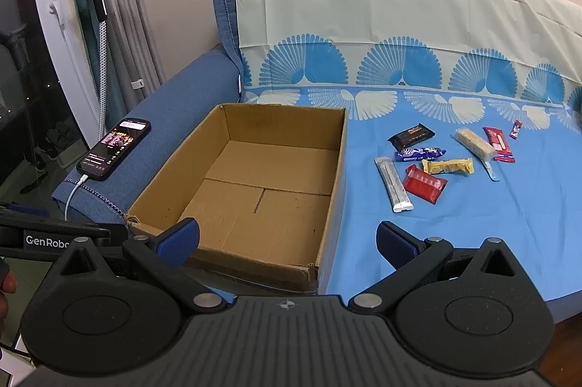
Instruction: Organize snacks
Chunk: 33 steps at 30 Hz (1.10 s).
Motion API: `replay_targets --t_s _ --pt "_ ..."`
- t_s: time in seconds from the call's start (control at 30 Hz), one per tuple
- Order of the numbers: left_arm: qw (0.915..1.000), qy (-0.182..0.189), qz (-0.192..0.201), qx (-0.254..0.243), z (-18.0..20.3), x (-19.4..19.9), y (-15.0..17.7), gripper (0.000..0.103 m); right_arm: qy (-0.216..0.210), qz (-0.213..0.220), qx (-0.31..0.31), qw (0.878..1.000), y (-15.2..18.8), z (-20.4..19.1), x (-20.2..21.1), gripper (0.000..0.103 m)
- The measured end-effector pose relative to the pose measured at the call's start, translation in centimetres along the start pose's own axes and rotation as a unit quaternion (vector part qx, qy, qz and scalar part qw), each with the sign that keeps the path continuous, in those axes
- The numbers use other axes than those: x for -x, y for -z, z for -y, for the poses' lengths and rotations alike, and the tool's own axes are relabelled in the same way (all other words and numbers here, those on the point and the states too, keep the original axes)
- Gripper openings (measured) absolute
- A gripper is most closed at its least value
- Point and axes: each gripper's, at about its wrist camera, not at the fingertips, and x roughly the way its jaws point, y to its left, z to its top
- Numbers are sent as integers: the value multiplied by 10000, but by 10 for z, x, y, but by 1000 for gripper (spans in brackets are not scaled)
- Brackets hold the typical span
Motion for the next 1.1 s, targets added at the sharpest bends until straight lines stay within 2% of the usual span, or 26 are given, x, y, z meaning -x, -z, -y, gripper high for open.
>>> replay_targets --t_s 0.47,0.73,0.9,0.97,1.1 --pt "10000 -4 -24 -39 -1 -4 3 103 77 232 99 9997 7 1 -4 103" --pt "9998 -64 -123 -135 8 -8 -2 103 -231 277 -287 9989 5 14 -3 103" --pt "9995 90 -217 -232 18 -5 -14 103 -38 284 -423 9987 1 31 -6 103" --pt "9995 77 -169 -269 25 0 -23 103 38 384 -567 9976 -3 44 -5 103" --pt "9979 82 58 -643 54 17 -49 103 461 597 -746 9944 -11 79 -3 103"
